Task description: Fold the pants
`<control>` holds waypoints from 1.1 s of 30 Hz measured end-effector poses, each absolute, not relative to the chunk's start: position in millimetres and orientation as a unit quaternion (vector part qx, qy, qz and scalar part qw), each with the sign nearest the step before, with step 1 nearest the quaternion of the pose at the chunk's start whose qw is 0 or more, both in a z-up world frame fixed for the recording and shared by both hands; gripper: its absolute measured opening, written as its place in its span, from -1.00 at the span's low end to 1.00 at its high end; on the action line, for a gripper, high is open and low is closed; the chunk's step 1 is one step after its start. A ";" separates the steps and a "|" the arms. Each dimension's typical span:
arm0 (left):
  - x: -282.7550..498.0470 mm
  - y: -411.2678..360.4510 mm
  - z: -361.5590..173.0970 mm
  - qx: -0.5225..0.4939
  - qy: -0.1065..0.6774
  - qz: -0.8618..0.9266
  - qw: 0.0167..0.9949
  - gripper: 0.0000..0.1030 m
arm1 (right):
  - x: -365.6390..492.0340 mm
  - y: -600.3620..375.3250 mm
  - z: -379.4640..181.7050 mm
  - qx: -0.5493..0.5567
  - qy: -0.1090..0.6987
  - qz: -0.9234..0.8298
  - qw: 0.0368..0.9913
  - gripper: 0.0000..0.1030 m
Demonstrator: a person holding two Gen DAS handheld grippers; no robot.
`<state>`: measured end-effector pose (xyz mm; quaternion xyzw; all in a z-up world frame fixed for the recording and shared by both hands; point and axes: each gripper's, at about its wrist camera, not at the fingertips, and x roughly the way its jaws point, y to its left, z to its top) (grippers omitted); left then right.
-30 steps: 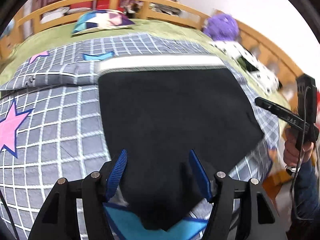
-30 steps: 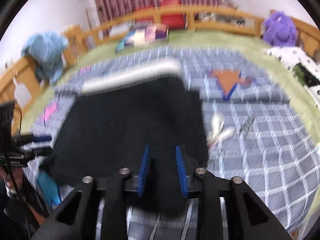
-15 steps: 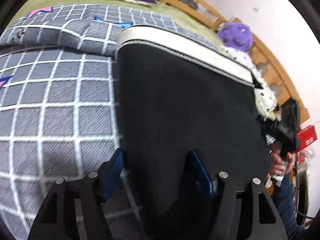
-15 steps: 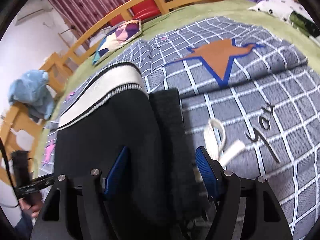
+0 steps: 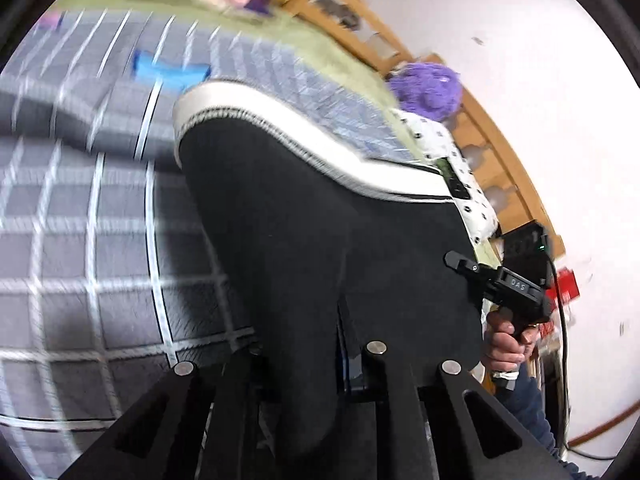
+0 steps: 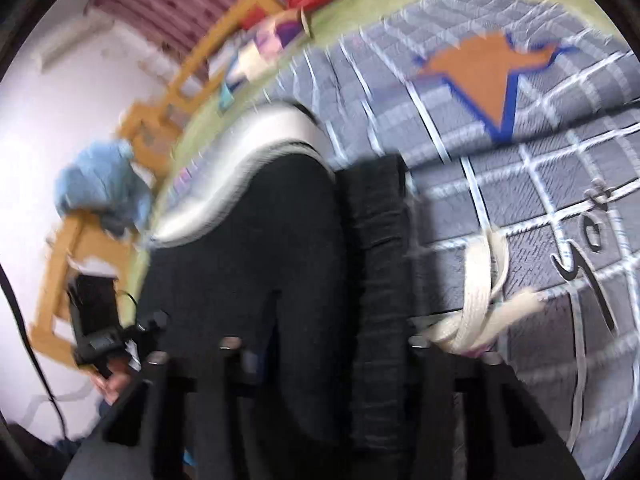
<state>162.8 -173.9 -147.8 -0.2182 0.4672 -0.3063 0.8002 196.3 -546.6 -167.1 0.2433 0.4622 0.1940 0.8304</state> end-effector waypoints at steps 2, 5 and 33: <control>159.9 -157.4 -124.6 -0.226 0.456 -0.311 0.803 -0.77 | 180.0 -523.1 -134.7 0.221 0.441 0.179 0.851 -0.31; 146.4 -106.2 -89.6 -0.225 0.432 -0.296 0.822 -0.77 | 161.0 -481.6 -102.5 0.239 0.422 0.185 0.855 -0.32; 154.3 -3.3 -112.7 -0.009 0.416 -0.046 0.908 0.22 | 177.6 -223.4 -92.3 -0.036 0.350 0.189 0.917 -0.06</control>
